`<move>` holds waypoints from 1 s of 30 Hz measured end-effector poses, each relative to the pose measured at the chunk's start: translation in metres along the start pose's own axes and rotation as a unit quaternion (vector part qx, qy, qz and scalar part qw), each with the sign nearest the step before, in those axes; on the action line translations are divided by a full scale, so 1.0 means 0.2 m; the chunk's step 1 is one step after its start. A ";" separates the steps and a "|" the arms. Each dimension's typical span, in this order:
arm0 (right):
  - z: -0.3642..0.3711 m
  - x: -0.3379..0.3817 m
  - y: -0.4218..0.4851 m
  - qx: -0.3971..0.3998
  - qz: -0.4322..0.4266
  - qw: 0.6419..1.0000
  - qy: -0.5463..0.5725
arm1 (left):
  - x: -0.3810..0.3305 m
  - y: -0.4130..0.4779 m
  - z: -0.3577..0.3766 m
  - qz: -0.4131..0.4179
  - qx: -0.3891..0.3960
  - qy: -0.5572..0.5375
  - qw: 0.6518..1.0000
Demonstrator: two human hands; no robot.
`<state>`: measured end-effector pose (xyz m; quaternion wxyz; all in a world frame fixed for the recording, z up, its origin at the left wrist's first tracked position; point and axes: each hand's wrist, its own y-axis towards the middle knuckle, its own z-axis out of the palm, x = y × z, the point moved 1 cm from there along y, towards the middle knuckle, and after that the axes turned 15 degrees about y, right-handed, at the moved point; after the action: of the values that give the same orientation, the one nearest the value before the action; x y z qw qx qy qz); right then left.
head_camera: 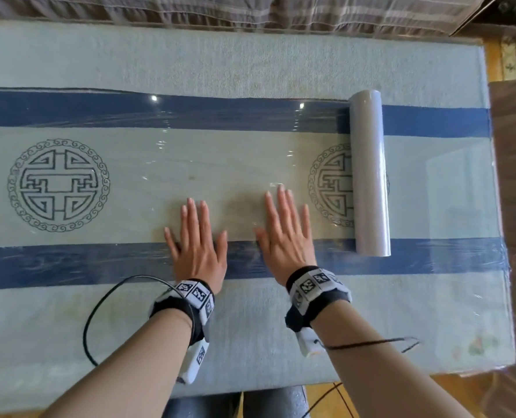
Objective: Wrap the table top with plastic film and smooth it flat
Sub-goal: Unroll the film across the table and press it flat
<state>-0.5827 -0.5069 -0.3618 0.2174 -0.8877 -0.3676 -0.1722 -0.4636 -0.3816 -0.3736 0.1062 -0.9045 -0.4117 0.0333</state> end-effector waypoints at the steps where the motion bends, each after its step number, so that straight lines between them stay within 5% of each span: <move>1: 0.00 0.00 0.00 0.010 -0.018 1.000 -0.013 | -0.06 -0.02 0.00 0.000 -0.001 -0.001 1.000; 8: -0.08 -0.13 -0.06 0.023 -0.016 1.000 -0.009 | -0.30 -0.08 -0.07 0.003 0.014 -0.011 1.000; 15: -0.45 -0.22 0.39 -0.025 0.069 0.995 0.067 | -0.39 0.39 -0.29 0.073 -0.054 0.000 0.996; 23: -0.47 -0.20 0.37 0.056 0.104 0.993 0.031 | -0.35 0.41 -0.27 0.075 -0.046 0.014 0.996; 26: -0.43 -0.14 0.33 0.044 0.078 0.996 0.030 | -0.26 0.39 -0.22 0.071 -0.009 0.018 0.997; 30: -0.41 -0.14 0.24 -0.022 -0.002 0.994 -0.110 | -0.18 0.39 -0.19 0.059 0.025 0.031 0.997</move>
<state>-0.5772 -0.5957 -0.3178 0.1557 -0.9052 -0.3868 -0.0823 -0.4234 -0.4643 -0.3557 0.1394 -0.9248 -0.3533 0.0220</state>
